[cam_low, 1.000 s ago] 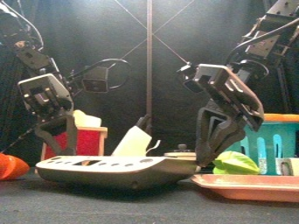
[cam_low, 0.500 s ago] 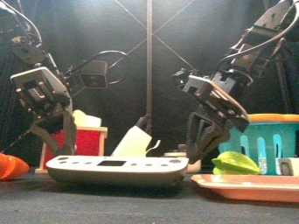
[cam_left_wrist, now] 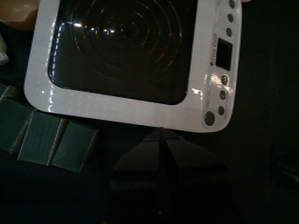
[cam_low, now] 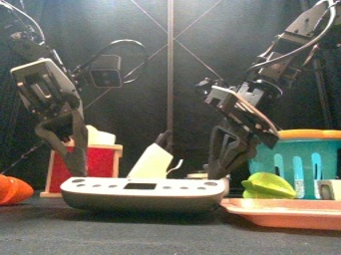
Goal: Move plate left and up
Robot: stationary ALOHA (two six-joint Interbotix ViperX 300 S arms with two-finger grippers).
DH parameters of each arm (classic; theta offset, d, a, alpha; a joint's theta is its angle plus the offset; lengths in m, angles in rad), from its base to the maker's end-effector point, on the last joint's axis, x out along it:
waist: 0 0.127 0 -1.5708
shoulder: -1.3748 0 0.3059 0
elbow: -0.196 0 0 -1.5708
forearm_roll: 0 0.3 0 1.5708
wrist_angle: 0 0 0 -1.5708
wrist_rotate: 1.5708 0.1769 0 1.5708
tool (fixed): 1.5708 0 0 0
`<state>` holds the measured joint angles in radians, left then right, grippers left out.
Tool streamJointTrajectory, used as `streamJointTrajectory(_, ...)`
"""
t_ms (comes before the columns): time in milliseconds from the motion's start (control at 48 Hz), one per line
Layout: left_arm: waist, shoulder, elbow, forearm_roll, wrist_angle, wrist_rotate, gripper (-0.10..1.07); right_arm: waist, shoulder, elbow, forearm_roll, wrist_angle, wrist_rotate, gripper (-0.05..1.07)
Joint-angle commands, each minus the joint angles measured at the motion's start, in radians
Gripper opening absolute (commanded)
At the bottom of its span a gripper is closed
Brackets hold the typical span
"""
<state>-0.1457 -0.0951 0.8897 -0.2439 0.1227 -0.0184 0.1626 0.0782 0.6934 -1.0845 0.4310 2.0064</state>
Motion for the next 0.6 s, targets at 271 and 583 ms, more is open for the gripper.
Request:
streamJointTrajectory(271, 0.011, -0.135, 0.041, 0.006, -0.052, 0.006, 0.38, 0.023, -0.137, 0.034, -0.032, -0.008, 0.0, 0.46)
streamJointTrajectory(583, 0.002, -0.17, 0.094, 0.035, -0.242, 0.006, 0.38, 0.063, -0.172, 0.051, -0.092, -0.097, -0.071, 0.46)
